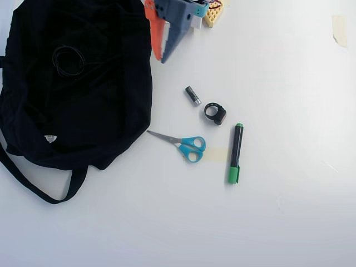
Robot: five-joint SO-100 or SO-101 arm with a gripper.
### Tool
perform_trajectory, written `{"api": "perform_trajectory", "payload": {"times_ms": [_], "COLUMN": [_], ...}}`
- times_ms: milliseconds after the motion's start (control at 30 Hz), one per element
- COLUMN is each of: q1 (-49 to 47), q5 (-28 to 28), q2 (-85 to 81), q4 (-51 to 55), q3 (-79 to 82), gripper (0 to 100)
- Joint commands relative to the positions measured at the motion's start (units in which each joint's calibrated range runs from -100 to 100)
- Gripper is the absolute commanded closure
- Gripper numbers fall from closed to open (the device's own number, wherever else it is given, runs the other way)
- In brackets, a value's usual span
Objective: Put the cable into the black bag
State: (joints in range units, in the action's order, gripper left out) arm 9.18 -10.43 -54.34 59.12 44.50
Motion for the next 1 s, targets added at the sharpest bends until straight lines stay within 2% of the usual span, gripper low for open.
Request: {"api": "perform_trajectory", "payload": {"times_ms": [0, 133, 233, 533, 867, 967], "q1": [-3.13, -6.87, -7.09, -11.65, -12.18, -12.25], "q5": [-1.37, 6.76, 10.17, 10.06, 10.37, 10.37], "q2": [-0.77, -0.93, -0.93, -5.75, -40.35, -45.58], "q4": [0.22, 0.22, 0.22, 0.22, 0.22, 2.81], "q3": [0.88, 5.37, 12.20, 22.71, 50.74, 54.87], "gripper": [98, 98, 98, 98, 98, 98]}}
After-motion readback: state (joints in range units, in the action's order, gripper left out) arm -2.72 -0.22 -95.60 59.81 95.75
